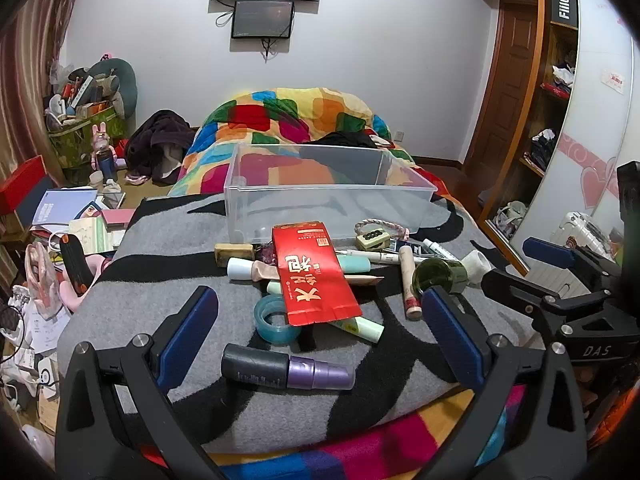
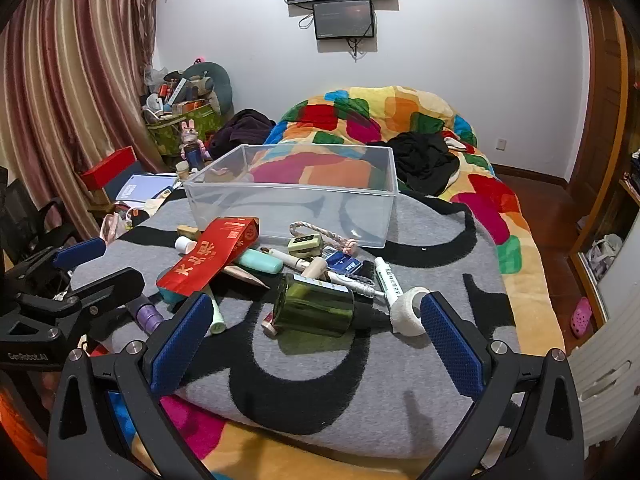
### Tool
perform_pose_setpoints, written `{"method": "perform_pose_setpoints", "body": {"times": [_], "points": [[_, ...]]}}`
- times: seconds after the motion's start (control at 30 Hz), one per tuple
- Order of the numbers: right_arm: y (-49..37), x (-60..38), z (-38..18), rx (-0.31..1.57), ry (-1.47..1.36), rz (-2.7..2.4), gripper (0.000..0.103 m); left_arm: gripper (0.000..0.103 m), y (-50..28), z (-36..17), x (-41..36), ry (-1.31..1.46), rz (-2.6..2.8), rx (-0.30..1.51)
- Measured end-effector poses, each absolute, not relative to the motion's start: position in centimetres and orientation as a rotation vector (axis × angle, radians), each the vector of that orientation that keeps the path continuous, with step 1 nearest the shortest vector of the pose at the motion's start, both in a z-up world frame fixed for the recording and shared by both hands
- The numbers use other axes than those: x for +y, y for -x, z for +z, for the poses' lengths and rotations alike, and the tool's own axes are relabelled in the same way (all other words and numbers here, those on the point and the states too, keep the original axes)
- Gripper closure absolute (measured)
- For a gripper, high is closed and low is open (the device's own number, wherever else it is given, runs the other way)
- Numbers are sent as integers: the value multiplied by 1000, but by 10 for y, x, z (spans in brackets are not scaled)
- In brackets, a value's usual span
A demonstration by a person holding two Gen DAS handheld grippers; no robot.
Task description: Organize objects
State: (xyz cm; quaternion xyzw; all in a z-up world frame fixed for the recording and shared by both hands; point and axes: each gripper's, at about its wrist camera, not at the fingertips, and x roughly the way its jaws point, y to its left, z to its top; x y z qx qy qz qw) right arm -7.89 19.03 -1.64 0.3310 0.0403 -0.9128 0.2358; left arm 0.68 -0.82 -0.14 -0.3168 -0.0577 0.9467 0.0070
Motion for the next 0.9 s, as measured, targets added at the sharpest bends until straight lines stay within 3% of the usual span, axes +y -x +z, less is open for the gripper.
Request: {"method": "perform_pose_setpoints", "body": {"times": [0.9], "points": [[77,191,-17,91,-915,-2491,0,0,-6,-5,-6,1008,2954,-186]]}}
